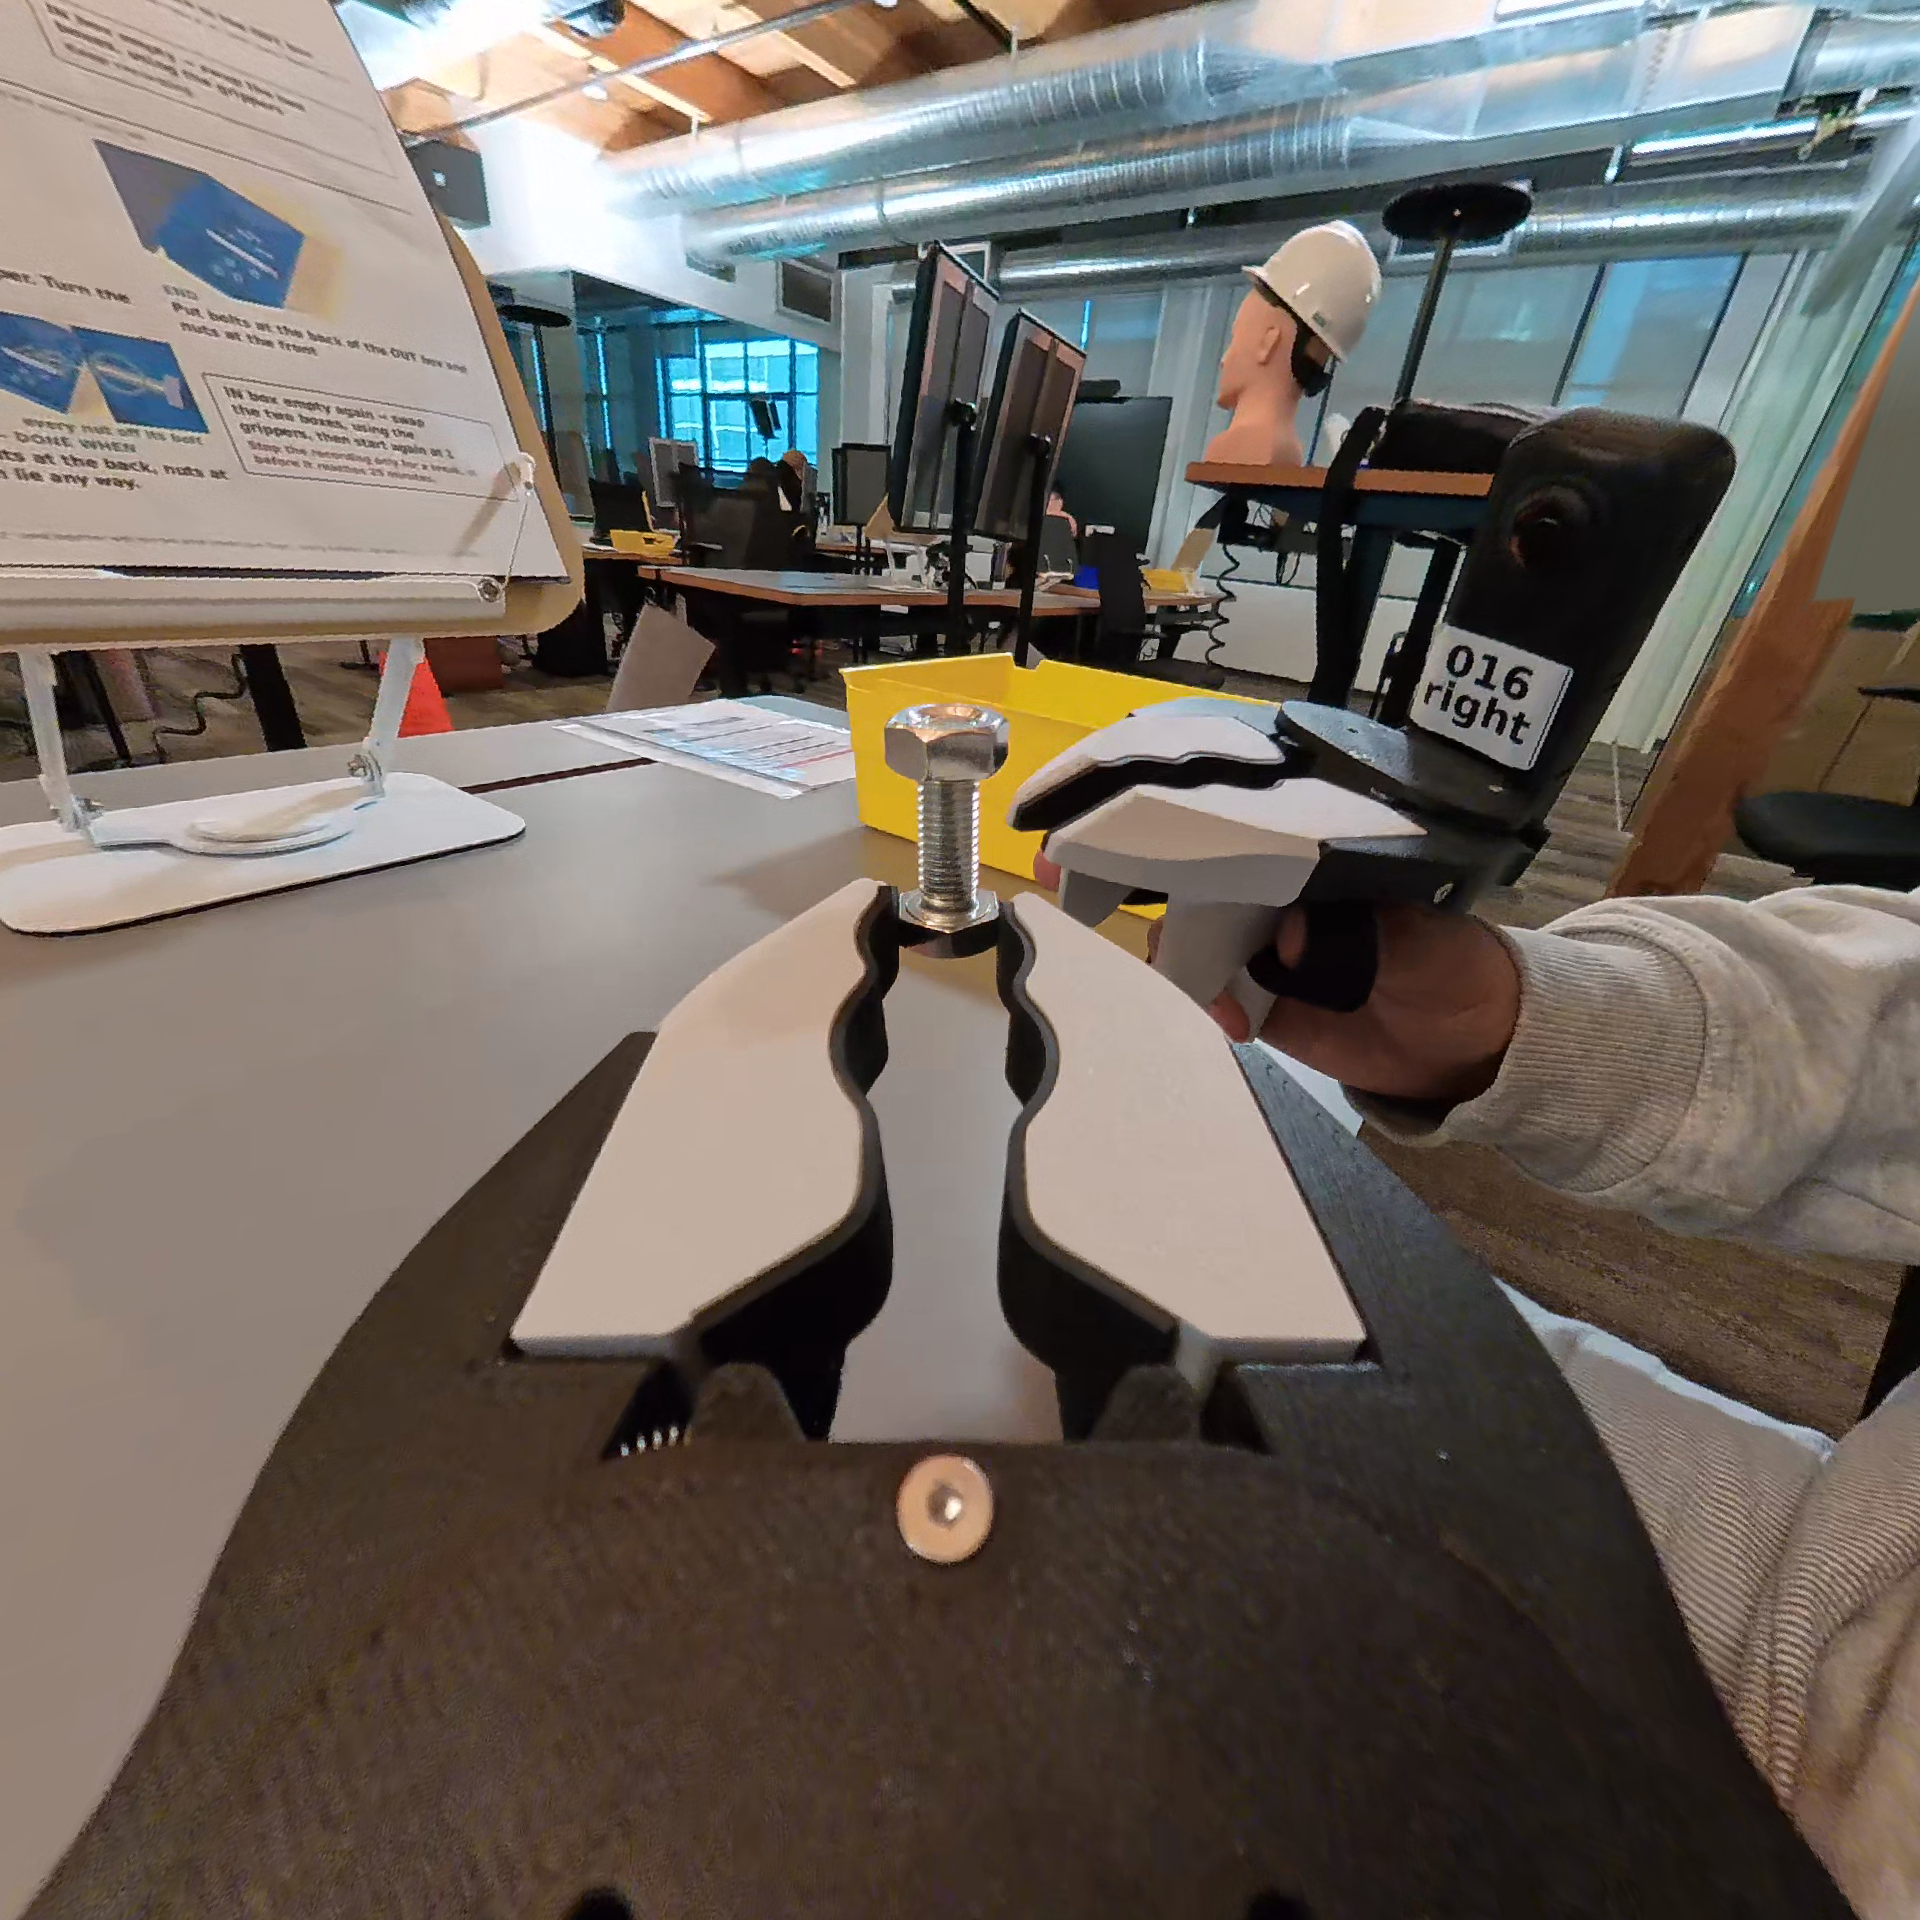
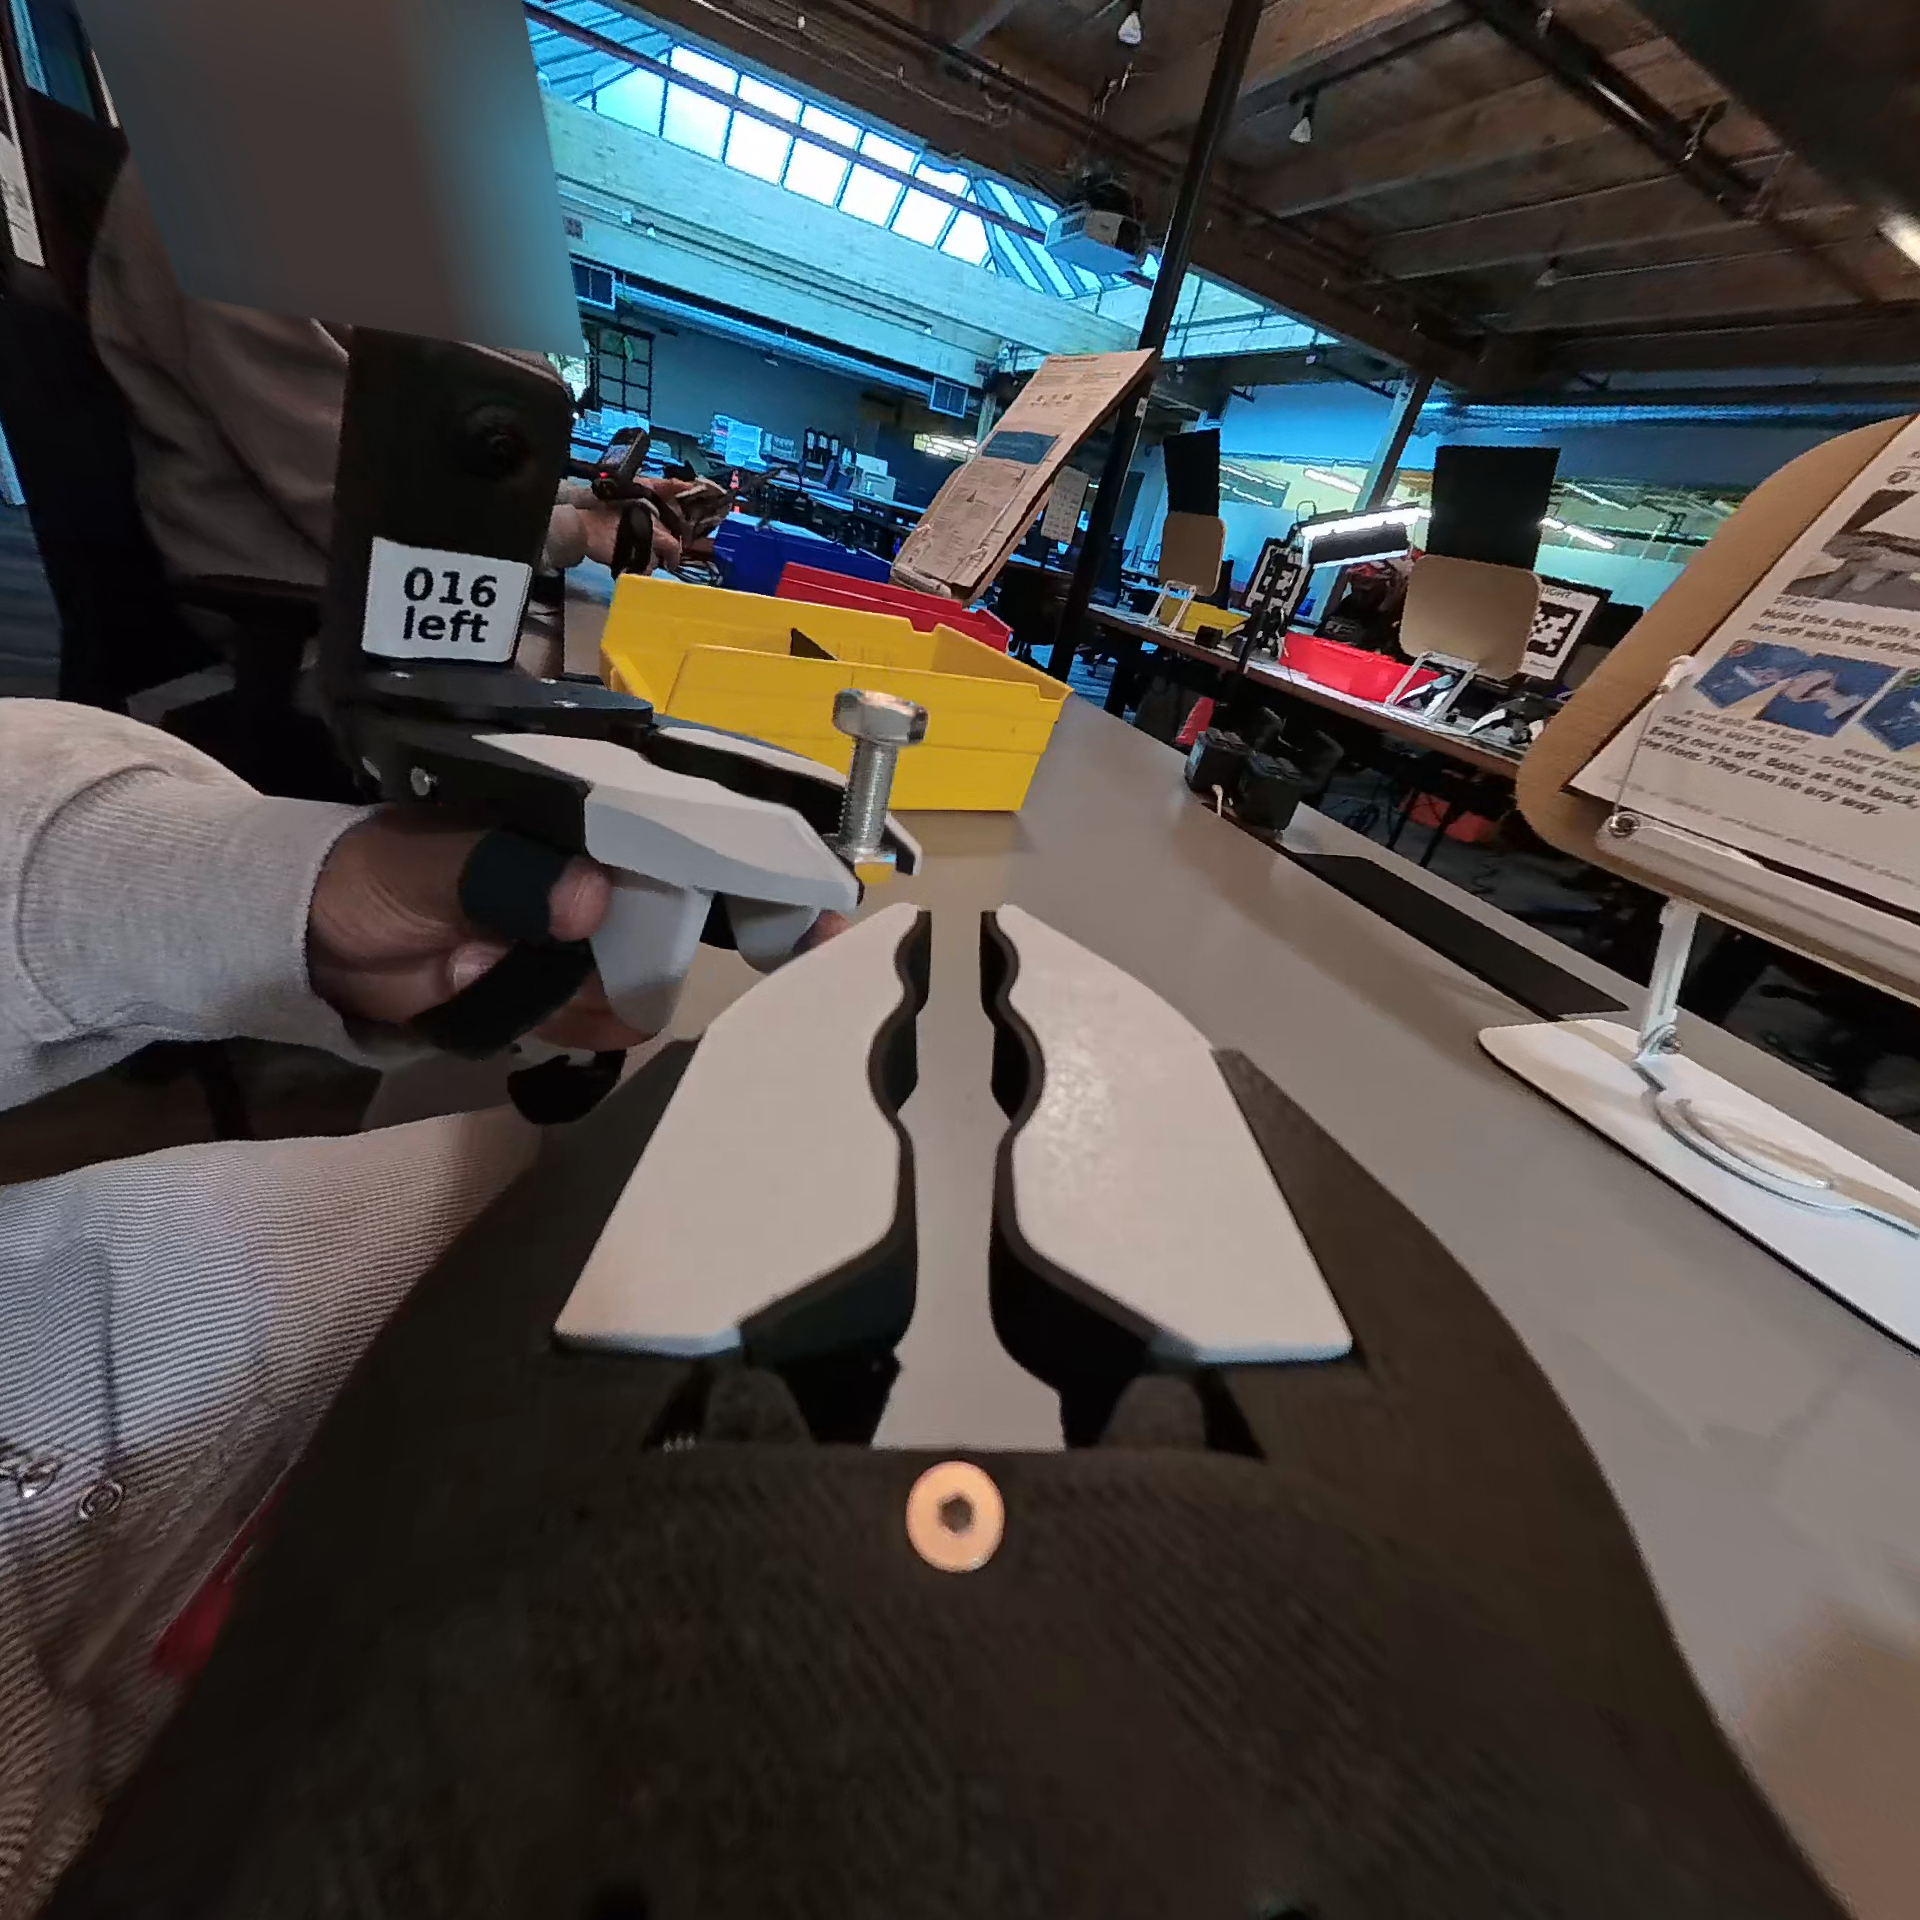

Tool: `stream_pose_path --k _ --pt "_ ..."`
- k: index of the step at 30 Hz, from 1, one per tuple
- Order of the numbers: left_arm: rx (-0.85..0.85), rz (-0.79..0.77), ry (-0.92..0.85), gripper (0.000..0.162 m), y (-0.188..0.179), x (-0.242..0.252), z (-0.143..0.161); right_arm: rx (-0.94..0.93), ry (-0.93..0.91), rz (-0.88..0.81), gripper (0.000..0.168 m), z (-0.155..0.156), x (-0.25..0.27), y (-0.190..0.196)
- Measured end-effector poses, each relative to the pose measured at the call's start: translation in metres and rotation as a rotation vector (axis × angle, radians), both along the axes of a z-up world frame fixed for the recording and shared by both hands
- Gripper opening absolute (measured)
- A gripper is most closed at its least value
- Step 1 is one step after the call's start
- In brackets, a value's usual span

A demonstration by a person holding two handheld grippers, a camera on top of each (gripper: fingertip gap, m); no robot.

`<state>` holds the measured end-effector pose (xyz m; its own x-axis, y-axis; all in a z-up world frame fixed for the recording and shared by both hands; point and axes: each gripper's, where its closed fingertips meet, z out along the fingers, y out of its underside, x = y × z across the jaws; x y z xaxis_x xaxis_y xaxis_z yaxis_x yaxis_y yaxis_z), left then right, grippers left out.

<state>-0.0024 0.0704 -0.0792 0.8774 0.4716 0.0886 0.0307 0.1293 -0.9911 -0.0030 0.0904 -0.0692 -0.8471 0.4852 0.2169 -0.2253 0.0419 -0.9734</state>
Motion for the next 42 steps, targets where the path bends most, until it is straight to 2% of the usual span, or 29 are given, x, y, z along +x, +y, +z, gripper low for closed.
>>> stream_pose_path --k 1,8,12,14,21,30,34,42 --pt "0.007 -0.003 -0.006 0.019 0.000 0.000 0.001 -0.004 -0.005 0.006 0.009 0.000 0.001 0.001" --pt "0.033 -0.059 -0.083 0.019 -0.004 -0.001 0.000 -0.085 -0.058 0.072 0.005 0.004 0.005 0.003" --pt "0.038 -0.057 -0.087 0.019 -0.014 -0.016 -0.001 -0.002 -0.015 0.074 0.002 -0.007 -0.002 -0.005" --pt "0.031 -0.067 -0.076 0.019 -0.009 -0.025 -0.001 0.023 -0.015 0.070 0.003 -0.014 -0.007 -0.007" --pt "0.003 -0.146 -0.081 0.019 0.013 -0.043 -0.003 -0.020 -0.008 0.018 0.006 -0.006 -0.027 0.014" --pt "-0.096 -0.203 -0.041 0.019 0.041 -0.026 -0.016 -0.106 -0.064 -0.040 0.008 0.005 -0.016 0.038" --pt "-0.140 -0.219 -0.017 0.019 0.044 -0.016 -0.022 -0.102 -0.070 -0.033 0.009 0.004 -0.015 0.034" --pt "-0.106 -0.234 -0.039 0.019 0.044 -0.018 -0.022 -0.080 -0.070 -0.003 0.014 -0.001 -0.013 0.024"
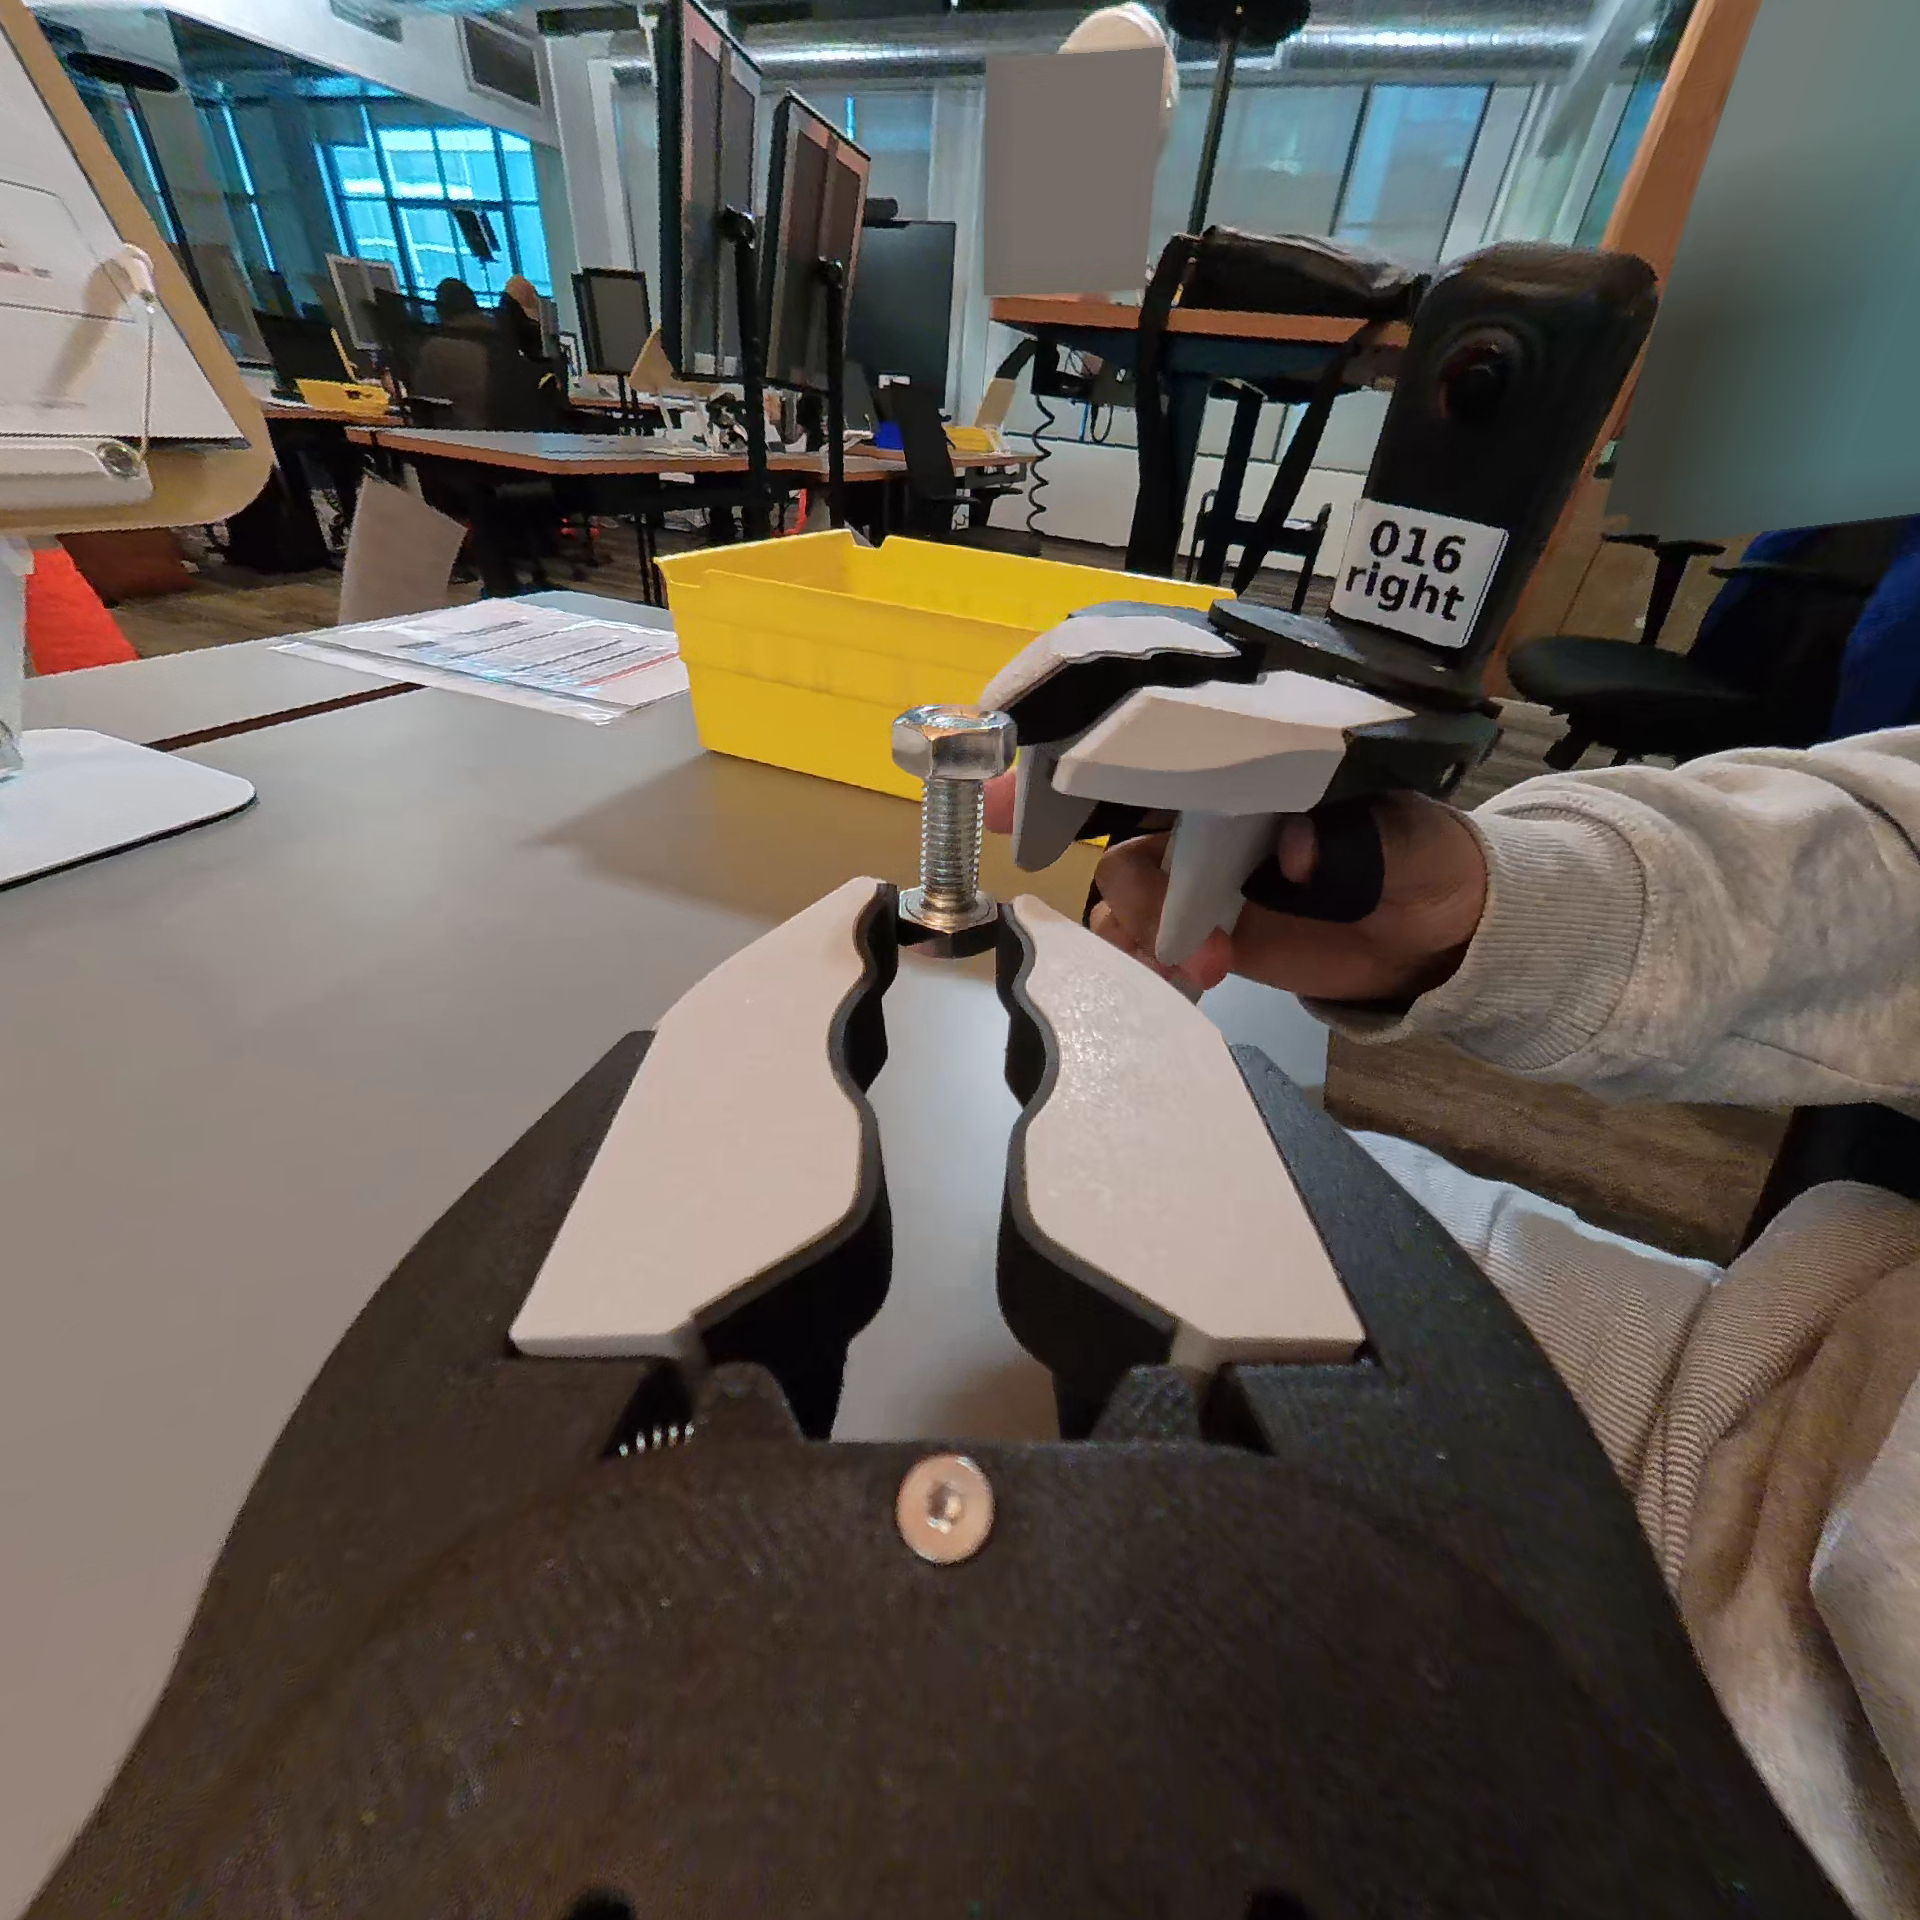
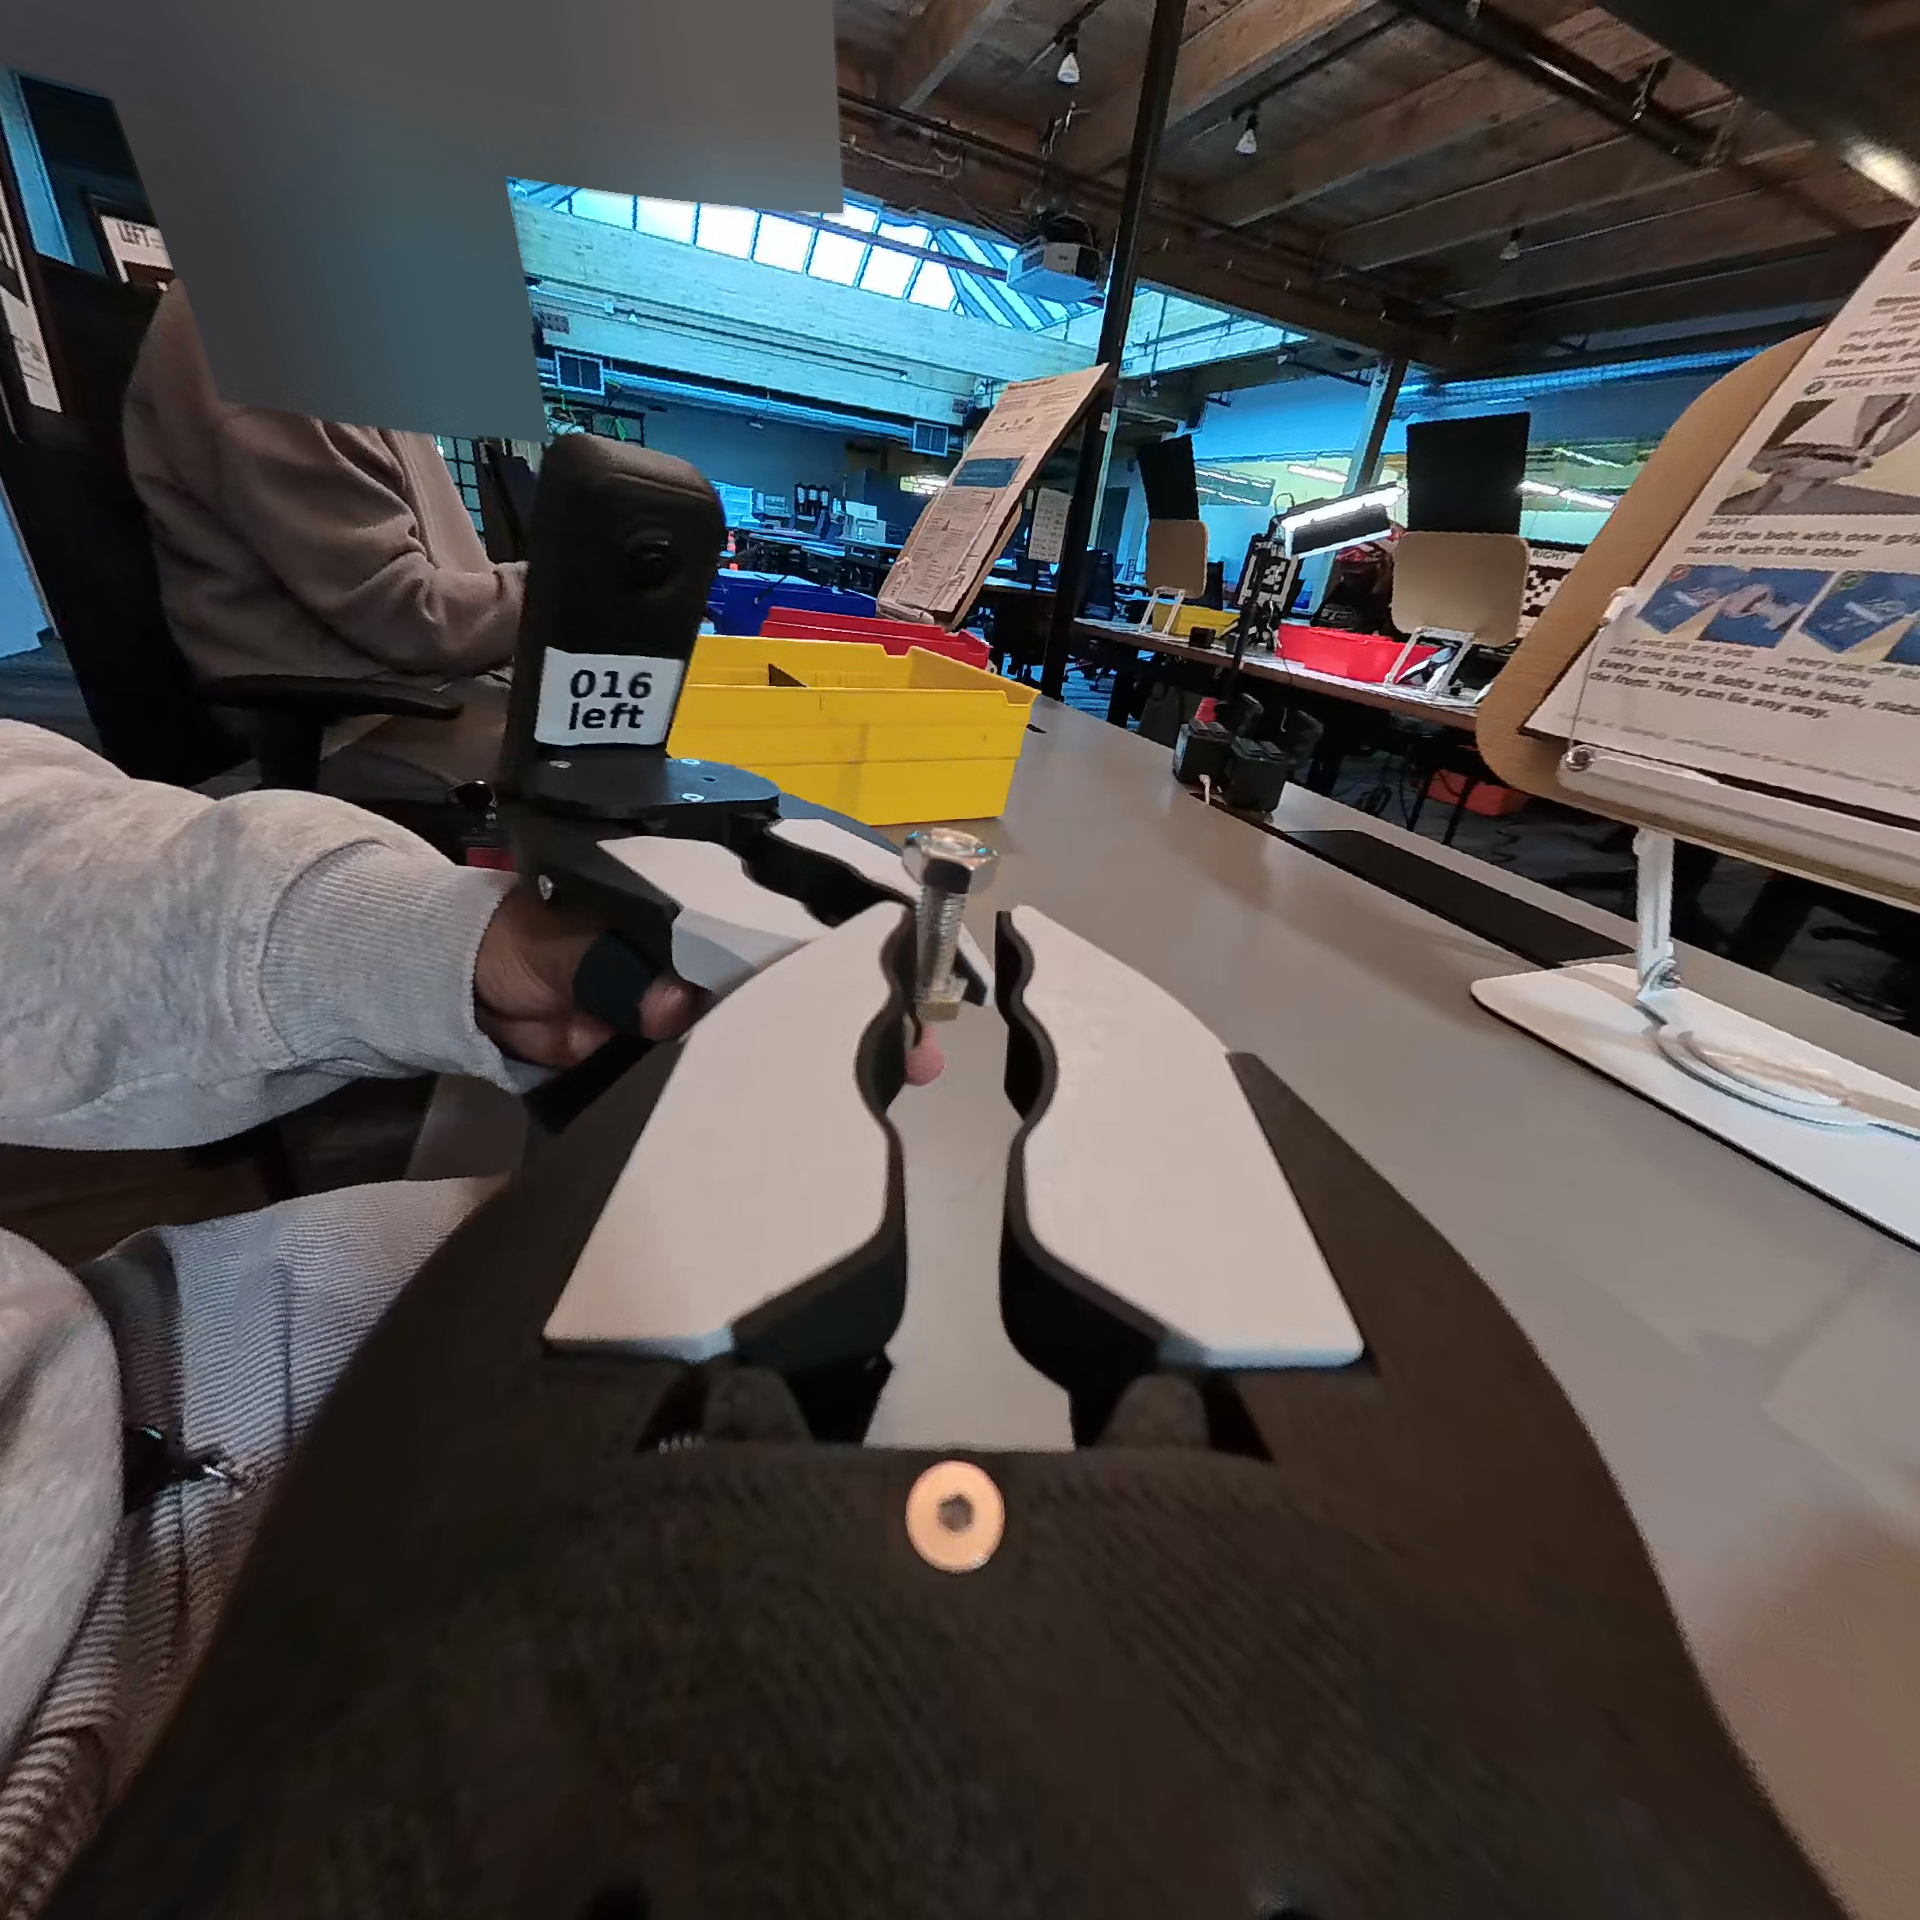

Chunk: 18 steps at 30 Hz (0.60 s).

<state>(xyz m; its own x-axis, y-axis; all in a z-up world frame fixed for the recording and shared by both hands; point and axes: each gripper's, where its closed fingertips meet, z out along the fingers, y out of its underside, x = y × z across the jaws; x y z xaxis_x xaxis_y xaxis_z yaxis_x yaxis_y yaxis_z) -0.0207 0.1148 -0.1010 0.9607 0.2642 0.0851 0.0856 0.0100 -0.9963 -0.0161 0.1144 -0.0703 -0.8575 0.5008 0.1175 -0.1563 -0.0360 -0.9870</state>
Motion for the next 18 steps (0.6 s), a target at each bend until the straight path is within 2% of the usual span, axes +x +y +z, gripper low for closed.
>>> stream_pose_path --k 7,18 --pt "0.018 -0.031 -0.008 0.019 0.0083 0.0056 0.0013 -0.023 0.007 -0.004 0.026 0.0036 0.0016 -0.0013" --pt "0.024 -0.024 -0.019 0.019 0.0062 0.0060 0.0016 -0.014 0.041 0.030 0.025 0.0066 0.0090 -0.0092"
